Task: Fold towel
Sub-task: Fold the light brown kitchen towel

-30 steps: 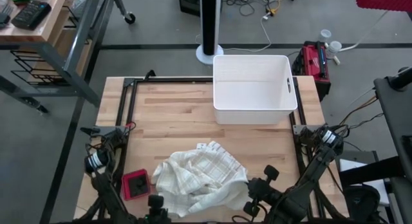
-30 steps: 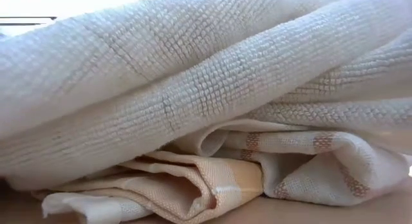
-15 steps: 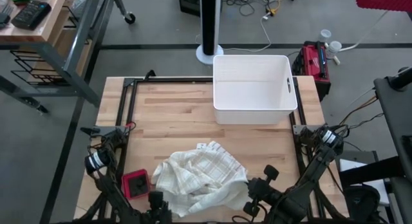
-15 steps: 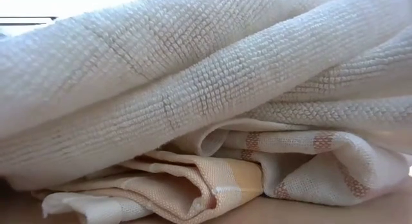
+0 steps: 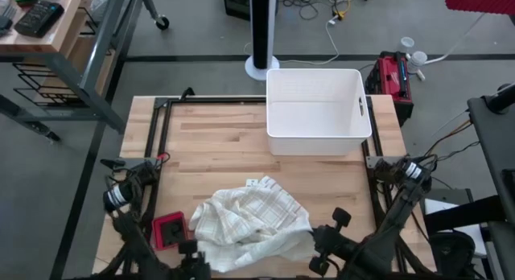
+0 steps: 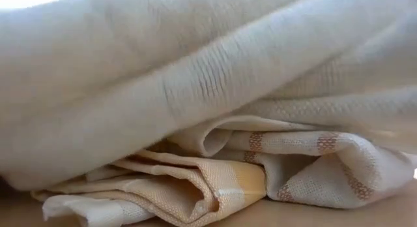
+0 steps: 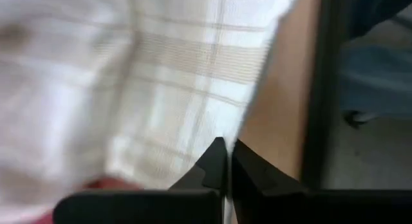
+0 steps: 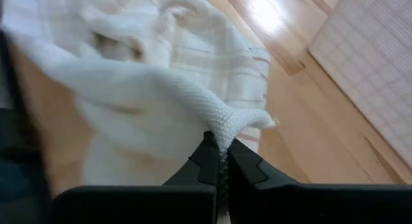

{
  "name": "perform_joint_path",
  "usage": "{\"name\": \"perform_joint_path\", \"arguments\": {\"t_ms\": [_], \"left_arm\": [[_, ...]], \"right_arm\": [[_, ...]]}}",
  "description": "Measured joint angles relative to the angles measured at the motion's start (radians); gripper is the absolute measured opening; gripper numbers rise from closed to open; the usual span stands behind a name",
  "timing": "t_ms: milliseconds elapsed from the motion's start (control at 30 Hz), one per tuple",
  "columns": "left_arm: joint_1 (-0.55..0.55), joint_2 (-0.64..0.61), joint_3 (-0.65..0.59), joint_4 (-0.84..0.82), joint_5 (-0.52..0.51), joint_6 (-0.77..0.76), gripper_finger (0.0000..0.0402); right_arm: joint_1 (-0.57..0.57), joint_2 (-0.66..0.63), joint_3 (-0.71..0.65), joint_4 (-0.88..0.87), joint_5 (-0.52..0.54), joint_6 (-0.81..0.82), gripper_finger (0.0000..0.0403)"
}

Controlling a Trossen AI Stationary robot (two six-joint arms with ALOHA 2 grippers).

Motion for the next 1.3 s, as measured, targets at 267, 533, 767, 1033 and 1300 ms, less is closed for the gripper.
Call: {"name": "perform_joint_path", "arguments": {"t_ms": [267, 533, 767, 1033, 1300], "left_arm": [[-0.084, -0.028, 0.477, -0.429, -0.138, -0.113, 0.0001], [-0.097, -0.105, 0.629, -0.342, -0.219, 0.089, 0.0], [-0.097, -0.242, 0.664, -0.301, -0.225, 0.126, 0.0], [-0.098, -0.446, 0.654, -0.058, -0.236, 0.225, 0.0], [-0.097, -0.619, 0.653, -0.176, -0.356, 0.161, 0.0]], "right_arm": [[0.071, -0.011, 0.207, -0.034, 0.056, -0.122, 0.0], [0.143, -0.013, 0.458, -0.026, 0.115, -0.347, 0.0], [0.174, -0.08, 0.575, 0.092, 0.103, -0.582, 0.0], [0.181, -0.237, 0.595, 0.19, -0.079, -0.741, 0.0], [0.178, -0.396, 0.595, 0.035, -0.012, -0.74, 0.0]]}}
